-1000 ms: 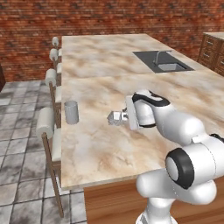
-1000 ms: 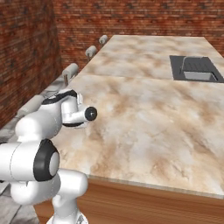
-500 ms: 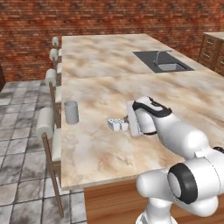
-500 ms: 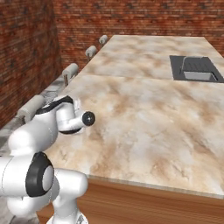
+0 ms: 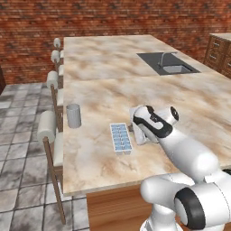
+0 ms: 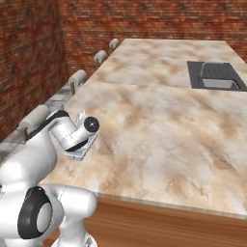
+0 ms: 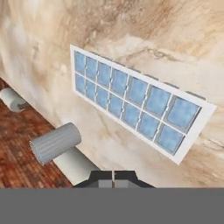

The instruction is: Open the freezer door, pick up the ice cube tray from the freezer, and place it on the dining counter.

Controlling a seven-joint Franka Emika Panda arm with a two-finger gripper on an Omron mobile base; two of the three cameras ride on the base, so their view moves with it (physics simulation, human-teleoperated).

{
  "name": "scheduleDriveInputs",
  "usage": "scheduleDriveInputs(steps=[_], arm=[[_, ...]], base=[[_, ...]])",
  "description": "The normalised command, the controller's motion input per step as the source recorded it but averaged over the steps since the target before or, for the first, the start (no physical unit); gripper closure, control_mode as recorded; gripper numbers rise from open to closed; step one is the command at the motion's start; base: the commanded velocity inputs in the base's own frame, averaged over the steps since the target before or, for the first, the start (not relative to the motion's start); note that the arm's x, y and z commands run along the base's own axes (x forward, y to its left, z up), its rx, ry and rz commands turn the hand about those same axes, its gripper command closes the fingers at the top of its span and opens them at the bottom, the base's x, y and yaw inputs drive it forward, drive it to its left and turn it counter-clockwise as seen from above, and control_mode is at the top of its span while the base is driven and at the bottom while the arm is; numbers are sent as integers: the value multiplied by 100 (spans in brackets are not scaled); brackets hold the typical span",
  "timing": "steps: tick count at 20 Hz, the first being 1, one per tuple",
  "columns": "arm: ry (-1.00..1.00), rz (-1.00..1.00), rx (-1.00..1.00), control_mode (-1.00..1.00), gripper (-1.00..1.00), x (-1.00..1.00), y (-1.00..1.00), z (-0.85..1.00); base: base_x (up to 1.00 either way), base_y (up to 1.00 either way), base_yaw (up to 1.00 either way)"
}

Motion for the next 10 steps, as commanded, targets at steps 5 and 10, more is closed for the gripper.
scheduleDriveInputs(steps=[5,10], arm=[[26,-7,0,-100,100,-37,-16,89],[25,-8,0,-100,100,-91,-38,95]], base=[[0,0,0],[0,0,0]])
